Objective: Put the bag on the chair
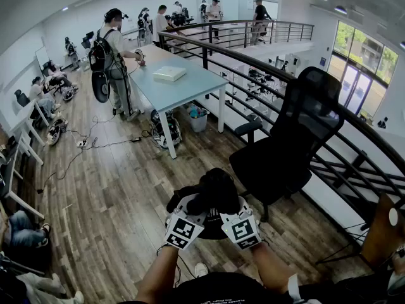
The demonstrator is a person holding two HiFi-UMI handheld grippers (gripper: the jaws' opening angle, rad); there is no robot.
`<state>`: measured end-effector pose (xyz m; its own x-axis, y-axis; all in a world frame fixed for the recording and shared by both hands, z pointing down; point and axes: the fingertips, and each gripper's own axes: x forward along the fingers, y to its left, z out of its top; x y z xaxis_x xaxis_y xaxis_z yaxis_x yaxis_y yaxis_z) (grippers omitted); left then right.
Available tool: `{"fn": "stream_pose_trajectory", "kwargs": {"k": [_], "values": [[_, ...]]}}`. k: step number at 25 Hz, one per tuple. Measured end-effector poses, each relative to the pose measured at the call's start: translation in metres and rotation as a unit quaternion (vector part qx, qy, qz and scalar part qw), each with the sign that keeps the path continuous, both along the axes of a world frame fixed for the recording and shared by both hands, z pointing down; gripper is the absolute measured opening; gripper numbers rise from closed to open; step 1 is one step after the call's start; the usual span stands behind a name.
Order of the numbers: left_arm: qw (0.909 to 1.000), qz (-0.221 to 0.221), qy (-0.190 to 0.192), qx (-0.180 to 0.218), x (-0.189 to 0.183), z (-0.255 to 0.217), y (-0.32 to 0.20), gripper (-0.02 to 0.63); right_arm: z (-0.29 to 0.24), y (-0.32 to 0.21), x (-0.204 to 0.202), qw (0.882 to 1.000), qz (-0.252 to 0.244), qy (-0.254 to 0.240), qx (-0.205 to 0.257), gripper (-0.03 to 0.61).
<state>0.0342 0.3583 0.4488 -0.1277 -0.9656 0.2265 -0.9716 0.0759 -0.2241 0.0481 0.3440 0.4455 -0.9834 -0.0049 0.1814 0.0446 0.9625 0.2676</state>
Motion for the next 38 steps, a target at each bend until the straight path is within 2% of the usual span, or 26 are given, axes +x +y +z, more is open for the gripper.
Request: {"fn": "stream_pose_trajectory", "kwargs": {"k": [5,14,19,29,38], "values": [[0.9999,0.009,-0.002,-0.006,0.004,-0.001,-0.004,0.071,0.0,-0.004,0.004,1.0,0.005,0.0,-0.004,0.04],[0.9998,0.016,0.013,0.003,-0.006,0.001,-0.009,0.071,0.001,-0.009,-0.005,1.0,0.009,-0.002,-0.019,0.04],[0.9996,0.027,0.008,0.009,-0.01,-0.004,-0.01,0.071,-0.005,-0.01,-0.009,1.0,0.015,-0.011,-0.023,0.041],[0.9978,0.06,0.012,0.027,-0.046,-0.009,-0.007,0.071,-0.01,-0.005,-0.043,0.999,0.044,-0.026,-0.018,0.04],[0.9966,0.076,0.022,0.021,-0.076,-0.007,-0.029,0.071,-0.008,-0.026,-0.072,0.998,0.054,-0.022,-0.03,0.04]]}}
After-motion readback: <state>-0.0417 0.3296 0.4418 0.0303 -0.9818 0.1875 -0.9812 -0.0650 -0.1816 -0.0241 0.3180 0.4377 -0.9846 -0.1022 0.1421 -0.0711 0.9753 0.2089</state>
